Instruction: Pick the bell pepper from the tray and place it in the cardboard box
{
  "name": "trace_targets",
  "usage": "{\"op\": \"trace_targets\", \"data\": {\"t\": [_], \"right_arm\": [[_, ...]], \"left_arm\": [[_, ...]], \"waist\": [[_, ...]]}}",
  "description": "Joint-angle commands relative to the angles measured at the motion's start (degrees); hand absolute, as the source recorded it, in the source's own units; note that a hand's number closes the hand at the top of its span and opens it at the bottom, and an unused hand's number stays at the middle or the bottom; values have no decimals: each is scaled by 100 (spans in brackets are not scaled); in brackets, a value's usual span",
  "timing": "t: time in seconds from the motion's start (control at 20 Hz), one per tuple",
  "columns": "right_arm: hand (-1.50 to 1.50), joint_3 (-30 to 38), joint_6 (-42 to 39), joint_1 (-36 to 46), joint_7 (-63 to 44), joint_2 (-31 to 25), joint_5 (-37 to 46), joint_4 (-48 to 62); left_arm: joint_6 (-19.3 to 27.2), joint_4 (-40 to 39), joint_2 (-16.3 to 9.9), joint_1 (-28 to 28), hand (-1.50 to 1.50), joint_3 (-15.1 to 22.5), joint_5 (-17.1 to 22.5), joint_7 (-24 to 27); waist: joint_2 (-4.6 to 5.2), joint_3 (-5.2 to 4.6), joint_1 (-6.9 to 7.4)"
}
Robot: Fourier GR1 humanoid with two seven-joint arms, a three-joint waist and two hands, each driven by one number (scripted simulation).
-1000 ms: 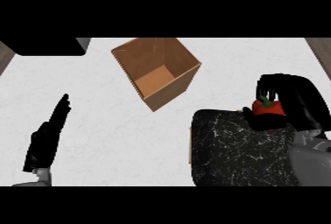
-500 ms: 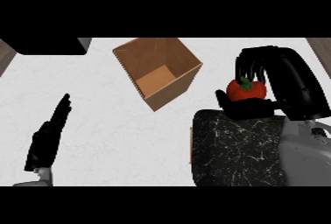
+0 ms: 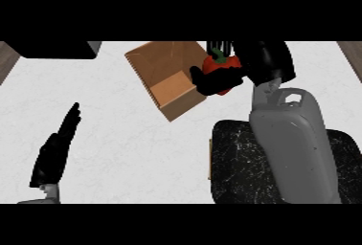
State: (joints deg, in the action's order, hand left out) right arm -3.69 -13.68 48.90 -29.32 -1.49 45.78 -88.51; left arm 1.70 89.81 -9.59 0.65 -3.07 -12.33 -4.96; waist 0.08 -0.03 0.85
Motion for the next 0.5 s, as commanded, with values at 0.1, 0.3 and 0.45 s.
{"op": "trace_targets", "data": {"t": [0.1,0.3,0.45], "right_arm": [[150,-48,607,1025,-33,144,-101,1693],[150,-134,1097,1595,173,147,-215,3226],[150,-481,1750,1860,162,148,-453,4098]], "left_arm": [[-139,-72,-46,49,0,-92,93,10],[-52,-273,-16,-244,0,-78,-3,41],[-133,60,35,-296,0,68,3,-222]], "waist": [[7,1,27],[39,-2,108],[54,-1,222]]}}
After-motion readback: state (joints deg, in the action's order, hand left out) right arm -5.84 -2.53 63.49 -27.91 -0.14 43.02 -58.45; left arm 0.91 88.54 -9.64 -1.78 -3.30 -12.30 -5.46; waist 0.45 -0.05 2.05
